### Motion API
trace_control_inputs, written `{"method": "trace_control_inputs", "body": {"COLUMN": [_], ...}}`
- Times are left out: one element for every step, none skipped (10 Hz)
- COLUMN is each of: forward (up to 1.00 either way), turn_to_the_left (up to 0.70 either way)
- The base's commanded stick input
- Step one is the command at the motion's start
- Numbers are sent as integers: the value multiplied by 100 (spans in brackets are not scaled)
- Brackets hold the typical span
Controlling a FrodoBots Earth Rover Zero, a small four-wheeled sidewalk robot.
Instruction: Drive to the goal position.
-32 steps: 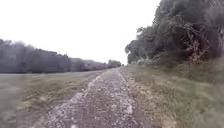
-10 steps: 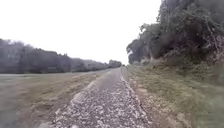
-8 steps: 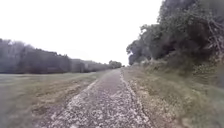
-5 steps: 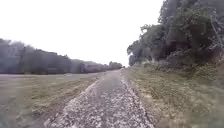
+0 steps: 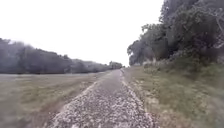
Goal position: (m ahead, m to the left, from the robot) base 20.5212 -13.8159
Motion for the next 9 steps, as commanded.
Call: {"method": "trace_control_inputs", "body": {"forward": [60,60,60,60,60,60,60,60,60], "turn_to_the_left": [1,1,1,1,1,1,1,1,1]}}
